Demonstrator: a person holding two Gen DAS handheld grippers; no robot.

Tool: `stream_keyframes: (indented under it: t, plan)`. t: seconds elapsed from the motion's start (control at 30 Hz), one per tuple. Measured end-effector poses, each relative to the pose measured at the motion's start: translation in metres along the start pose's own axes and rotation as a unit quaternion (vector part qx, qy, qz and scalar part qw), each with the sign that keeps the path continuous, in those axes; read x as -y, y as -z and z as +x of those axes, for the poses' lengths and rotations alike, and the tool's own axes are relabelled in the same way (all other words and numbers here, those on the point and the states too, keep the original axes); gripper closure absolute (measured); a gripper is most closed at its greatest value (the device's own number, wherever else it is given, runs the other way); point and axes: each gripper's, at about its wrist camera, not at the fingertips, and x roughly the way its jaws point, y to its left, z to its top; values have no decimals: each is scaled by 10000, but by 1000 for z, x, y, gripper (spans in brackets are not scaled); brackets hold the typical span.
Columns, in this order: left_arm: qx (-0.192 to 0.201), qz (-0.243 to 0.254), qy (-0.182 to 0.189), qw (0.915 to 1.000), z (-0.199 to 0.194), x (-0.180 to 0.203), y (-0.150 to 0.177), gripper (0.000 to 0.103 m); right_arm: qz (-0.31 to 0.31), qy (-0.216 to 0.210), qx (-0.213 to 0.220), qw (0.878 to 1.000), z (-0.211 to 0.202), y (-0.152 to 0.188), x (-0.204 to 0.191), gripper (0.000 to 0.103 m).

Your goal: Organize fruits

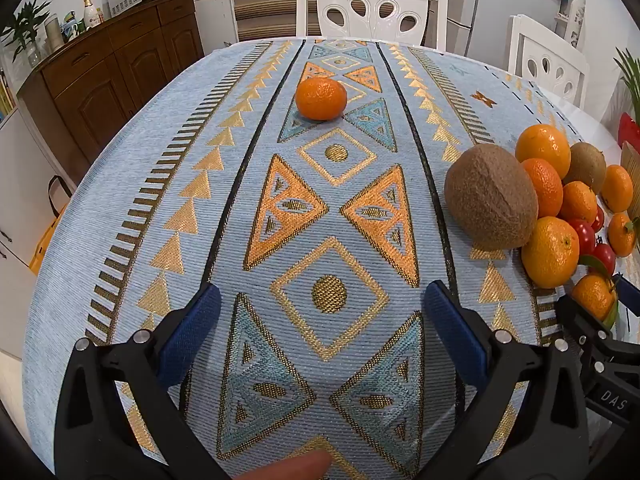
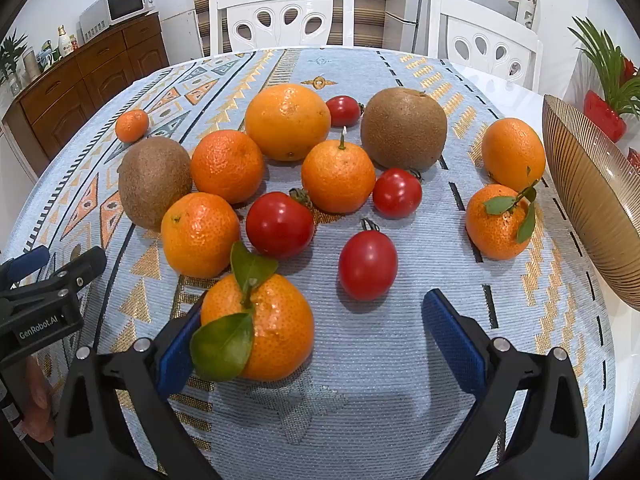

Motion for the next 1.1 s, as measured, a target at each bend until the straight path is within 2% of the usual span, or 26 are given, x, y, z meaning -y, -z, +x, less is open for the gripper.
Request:
stream_keyframes:
  t: [0.17, 0.27, 0.3, 0.43, 0.5, 0.6, 0.67, 0.7, 0.8, 0.87, 0.97, 1.07, 1.1]
  plan:
    - [-88, 40, 2, 10000, -2, 1, 3, 3, 5, -20, -39, 10000, 8, 9, -1, 5]
    - [-293, 84, 32, 9995, -9, 3, 11, 3, -181, -151, -687, 9974, 6, 17, -2, 5]
    - [-372, 106, 72, 9992, -13, 4, 14, 3, -201, -230, -765, 9966, 5, 21, -2, 5]
    - [-393, 284, 224, 9986, -26, 3, 30, 3, -376, -329, -377, 9980, 2, 40, -2, 5]
    - [-331, 382, 240, 9984, -33, 9, 35, 3, -473, -372, -407, 9974, -2, 47, -2, 5]
    - [189, 573, 195, 9980, -58, 19, 42, 3, -187, -451, -140, 9987, -17, 53, 9, 5]
    - [610, 679, 190, 9956, -76, 31, 34, 3, 187, -499, 561, 9970, -48, 61, 26, 5]
    - [772, 648, 281, 9945, -83, 36, 29, 3, 256, -389, 826, 9955, -60, 62, 32, 5]
    - [979, 531, 544, 9923, -82, 40, 19, 3, 288, -150, 1106, 9933, -72, 59, 38, 5]
    - [1085, 465, 431, 9921, -71, 42, 18, 3, 91, -254, 1128, 9933, -70, 60, 34, 5]
    - [1010, 224, 783, 9915, -62, 39, 27, 3, -208, 58, 1079, 9939, -60, 62, 24, 5]
    - [1232, 164, 817, 9889, -68, 31, 27, 3, -329, 116, 1128, 9930, -59, 63, 21, 5]
    - [1183, 127, 823, 9895, -65, 29, 27, 3, -293, 128, 1074, 9937, -57, 62, 22, 5]
